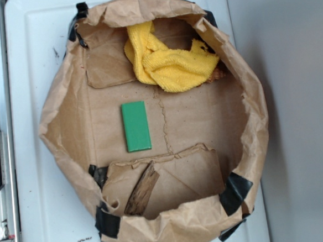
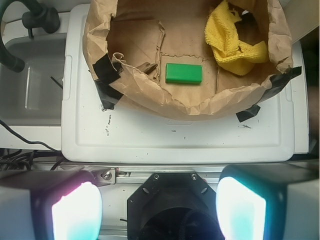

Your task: Grab the wood chip.

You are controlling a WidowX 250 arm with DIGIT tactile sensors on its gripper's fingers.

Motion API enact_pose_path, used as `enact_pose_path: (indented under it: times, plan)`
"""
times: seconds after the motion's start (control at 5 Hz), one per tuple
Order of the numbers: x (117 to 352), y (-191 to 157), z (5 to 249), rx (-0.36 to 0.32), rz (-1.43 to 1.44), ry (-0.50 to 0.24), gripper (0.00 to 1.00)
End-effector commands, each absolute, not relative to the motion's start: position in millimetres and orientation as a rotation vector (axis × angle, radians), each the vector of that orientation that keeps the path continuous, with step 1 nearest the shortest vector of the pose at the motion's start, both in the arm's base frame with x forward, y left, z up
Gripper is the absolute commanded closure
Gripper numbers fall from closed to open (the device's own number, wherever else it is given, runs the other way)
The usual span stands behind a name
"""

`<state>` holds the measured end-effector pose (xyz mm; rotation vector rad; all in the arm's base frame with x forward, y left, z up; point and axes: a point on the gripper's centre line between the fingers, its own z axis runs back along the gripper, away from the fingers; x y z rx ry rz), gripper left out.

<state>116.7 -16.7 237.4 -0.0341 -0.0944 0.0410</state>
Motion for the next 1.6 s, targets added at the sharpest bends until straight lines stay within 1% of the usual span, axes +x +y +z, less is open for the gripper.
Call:
enact_pose_path:
  times: [0.0, 0.2, 0.4, 0.6, 0.8, 1.4]
  plan:
    - [116.7, -16.7, 237.4, -0.034, 0.041, -0.094, 0.00]
    - [143.3, -21.5, 228.3, -0.064, 0.168, -0.096, 0.00]
    - [175.9, -28.3, 218.4, -0.042, 0.235, -0.068, 0.00]
    - [218.2, -23.2, 211.8, -0.059, 0.345, -0.068, 0.00]
    - [258.9, 2.6, 189.2, -0.133, 0.587, -0.067, 0.00]
    - [258.9, 2.6, 189.2, -0.133, 0.587, -0.067, 0.00]
